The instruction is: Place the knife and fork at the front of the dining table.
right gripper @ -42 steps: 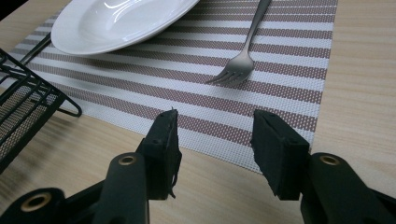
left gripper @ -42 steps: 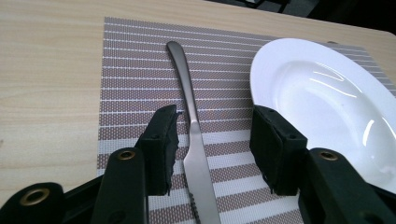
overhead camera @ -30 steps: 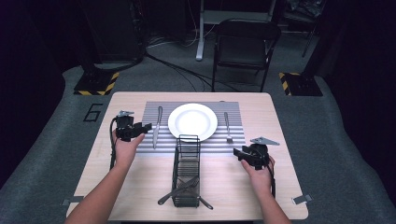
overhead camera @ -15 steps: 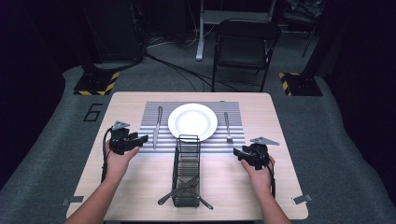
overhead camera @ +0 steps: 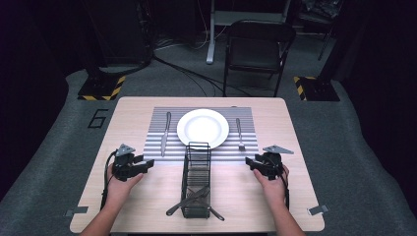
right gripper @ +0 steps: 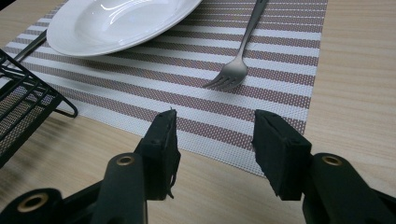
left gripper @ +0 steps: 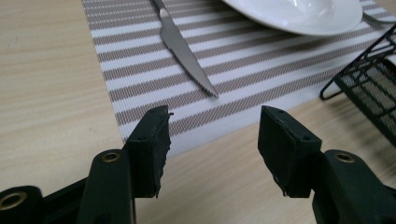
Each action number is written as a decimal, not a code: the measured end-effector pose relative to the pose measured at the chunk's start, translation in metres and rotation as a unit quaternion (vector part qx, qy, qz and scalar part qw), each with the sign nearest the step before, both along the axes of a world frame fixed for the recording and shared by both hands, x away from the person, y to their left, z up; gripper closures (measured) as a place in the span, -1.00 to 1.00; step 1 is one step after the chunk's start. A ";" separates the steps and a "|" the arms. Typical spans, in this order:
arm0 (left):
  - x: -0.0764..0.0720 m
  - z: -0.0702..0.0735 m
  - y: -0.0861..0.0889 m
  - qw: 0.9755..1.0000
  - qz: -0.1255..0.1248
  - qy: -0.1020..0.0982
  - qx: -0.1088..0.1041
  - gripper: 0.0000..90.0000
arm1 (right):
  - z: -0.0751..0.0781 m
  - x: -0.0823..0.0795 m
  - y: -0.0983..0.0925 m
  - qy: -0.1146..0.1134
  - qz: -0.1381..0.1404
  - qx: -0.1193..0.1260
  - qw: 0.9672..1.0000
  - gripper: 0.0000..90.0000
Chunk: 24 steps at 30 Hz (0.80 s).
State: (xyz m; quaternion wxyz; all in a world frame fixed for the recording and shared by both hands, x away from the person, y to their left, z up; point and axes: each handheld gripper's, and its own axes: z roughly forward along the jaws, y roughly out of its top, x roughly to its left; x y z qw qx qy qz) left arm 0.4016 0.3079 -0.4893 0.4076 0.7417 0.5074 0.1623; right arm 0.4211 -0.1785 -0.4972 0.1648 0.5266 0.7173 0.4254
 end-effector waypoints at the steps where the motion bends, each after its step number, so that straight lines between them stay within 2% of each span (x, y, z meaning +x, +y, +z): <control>1: -0.002 -0.002 0.001 1.000 -0.001 0.003 0.000 -0.04 | 0.000 0.000 0.001 0.000 -0.001 0.002 1.000 0.10; 4: -0.007 -0.010 0.006 1.000 -0.002 0.008 0.003 -0.05 | 0.000 -0.001 0.002 0.003 0.000 -0.003 1.000 0.10; 7: -0.010 -0.015 0.010 1.000 0.003 0.002 0.003 -0.05 | -0.001 -0.001 0.003 0.004 0.001 -0.006 1.000 0.10; 10: -0.010 -0.019 0.016 1.000 0.007 -0.005 0.012 -0.07 | -0.002 0.000 0.003 0.004 0.003 -0.008 1.000 0.10; 13: -0.009 -0.024 0.020 1.000 0.009 0.002 0.016 -0.11 | -0.004 -0.001 0.004 0.008 0.001 -0.008 1.000 0.10; 16: -0.007 -0.029 0.022 0.999 0.012 0.005 0.030 -0.12 | -0.006 0.000 0.004 0.009 0.003 -0.012 1.000 0.10; 20: -0.006 -0.031 0.025 0.999 0.015 0.007 0.035 -0.16 | -0.009 0.000 0.006 0.011 0.007 -0.018 1.000 0.09; 22: -0.005 -0.032 0.027 0.999 0.020 0.002 0.033 -0.16 | -0.010 -0.001 0.007 0.014 0.007 -0.019 1.000 0.09; 24: -0.004 -0.032 0.029 0.999 0.022 0.008 0.032 -0.17 | -0.010 -0.001 0.008 0.016 0.007 -0.020 1.000 0.08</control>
